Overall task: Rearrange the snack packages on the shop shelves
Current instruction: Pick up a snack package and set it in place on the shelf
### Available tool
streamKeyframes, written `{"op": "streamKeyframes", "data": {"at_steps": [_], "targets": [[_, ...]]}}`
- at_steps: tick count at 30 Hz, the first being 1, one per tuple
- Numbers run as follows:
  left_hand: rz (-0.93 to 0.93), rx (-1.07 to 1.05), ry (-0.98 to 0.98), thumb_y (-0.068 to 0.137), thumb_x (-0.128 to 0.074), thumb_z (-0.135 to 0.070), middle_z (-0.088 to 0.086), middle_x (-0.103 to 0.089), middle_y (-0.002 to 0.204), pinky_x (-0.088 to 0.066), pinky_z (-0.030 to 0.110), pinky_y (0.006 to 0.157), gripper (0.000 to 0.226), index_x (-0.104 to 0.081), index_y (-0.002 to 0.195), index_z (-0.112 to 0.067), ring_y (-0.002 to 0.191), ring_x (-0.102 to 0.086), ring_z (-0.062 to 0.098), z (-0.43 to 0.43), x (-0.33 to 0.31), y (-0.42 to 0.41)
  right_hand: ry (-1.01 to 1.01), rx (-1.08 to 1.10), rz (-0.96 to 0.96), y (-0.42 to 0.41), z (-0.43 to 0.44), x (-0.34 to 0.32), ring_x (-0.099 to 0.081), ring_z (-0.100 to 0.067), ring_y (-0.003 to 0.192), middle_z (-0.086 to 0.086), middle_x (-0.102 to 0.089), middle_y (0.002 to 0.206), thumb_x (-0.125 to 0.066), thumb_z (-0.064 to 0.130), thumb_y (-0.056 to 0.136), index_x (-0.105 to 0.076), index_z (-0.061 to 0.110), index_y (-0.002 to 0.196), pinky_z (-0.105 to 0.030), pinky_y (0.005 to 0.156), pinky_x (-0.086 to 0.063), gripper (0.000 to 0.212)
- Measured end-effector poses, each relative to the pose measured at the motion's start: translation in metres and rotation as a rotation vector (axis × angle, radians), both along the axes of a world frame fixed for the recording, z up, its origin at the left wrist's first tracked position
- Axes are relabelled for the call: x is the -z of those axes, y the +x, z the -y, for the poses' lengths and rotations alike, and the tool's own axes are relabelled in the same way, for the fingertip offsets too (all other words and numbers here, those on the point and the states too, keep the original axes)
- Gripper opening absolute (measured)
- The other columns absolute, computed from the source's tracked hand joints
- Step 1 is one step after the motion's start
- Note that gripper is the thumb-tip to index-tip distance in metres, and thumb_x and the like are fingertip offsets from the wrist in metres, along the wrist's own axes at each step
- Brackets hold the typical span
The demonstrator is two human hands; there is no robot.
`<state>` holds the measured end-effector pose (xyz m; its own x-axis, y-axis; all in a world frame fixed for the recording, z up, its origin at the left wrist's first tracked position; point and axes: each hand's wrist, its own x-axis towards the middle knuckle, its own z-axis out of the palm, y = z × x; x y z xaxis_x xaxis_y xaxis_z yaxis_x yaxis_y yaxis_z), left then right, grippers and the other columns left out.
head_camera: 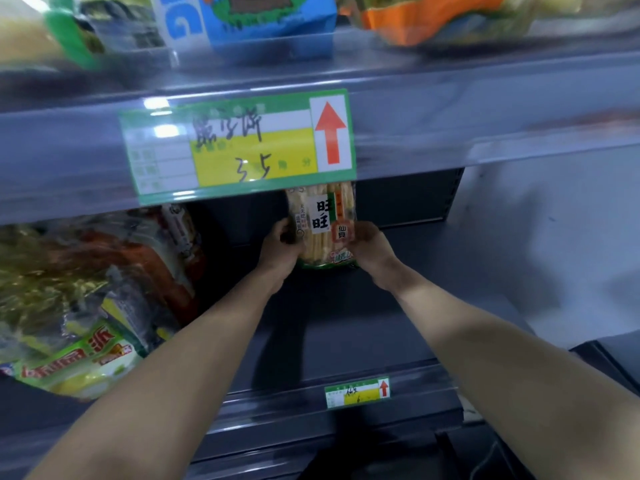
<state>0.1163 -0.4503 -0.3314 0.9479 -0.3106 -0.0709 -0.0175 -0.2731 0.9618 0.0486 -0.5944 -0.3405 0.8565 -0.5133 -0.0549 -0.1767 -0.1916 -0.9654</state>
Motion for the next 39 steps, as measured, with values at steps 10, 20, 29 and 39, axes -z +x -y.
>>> {"op": "streamKeyframes", "data": {"at_steps": [10, 20, 29, 39], "targets": [[-0.077, 0.106, 0.086, 0.086, -0.062, -0.004, 0.008, -0.033, 0.149, -0.038, 0.043, 0.108, 0.081, -0.015, 0.15, -0.025, 0.131, -0.039, 0.024, -0.005, 0.003, 0.007, 0.003, -0.052, -0.149, 0.011, -0.001, 0.0, -0.057, -0.026, 0.113, -0.011, -0.06, 0.123, -0.052, 0.013, 0.094, -0.046, 0.008, 0.13, -0.037, 0.096, -0.046, 0.036], [-0.053, 0.069, 0.061, 0.09, -0.058, -0.007, 0.009, -0.041, 0.142, -0.041, 0.039, 0.103, 0.069, -0.022, 0.148, -0.018, 0.124, -0.045, 0.024, 0.001, -0.007, 0.01, -0.16, -0.011, -0.296, 0.025, -0.006, -0.011, -0.055, -0.03, 0.104, -0.017, -0.056, 0.124, -0.035, 0.028, 0.1, -0.045, 0.003, 0.129, -0.032, 0.077, -0.041, 0.039], [-0.123, 0.039, 0.13, 0.09, -0.06, -0.011, 0.007, -0.032, 0.149, -0.039, 0.045, 0.107, 0.08, -0.008, 0.15, -0.018, 0.13, -0.04, 0.026, -0.004, 0.005, 0.015, -0.174, -0.009, -0.313, 0.014, -0.005, 0.002, -0.054, -0.029, 0.109, -0.014, -0.054, 0.127, -0.051, 0.018, 0.093, -0.04, 0.009, 0.129, -0.03, 0.075, -0.039, 0.039], [-0.066, -0.013, 0.108, 0.09, -0.056, -0.007, 0.009, -0.05, 0.126, -0.045, 0.038, 0.1, 0.048, -0.04, 0.136, -0.008, 0.109, -0.051, 0.019, -0.011, -0.009, -0.027, -0.277, 0.077, -0.095, -0.033, -0.029, -0.014, -0.057, -0.027, 0.107, -0.011, -0.062, 0.117, -0.047, 0.01, 0.092, -0.057, 0.007, 0.118, -0.012, 0.063, -0.031, 0.028]]}}
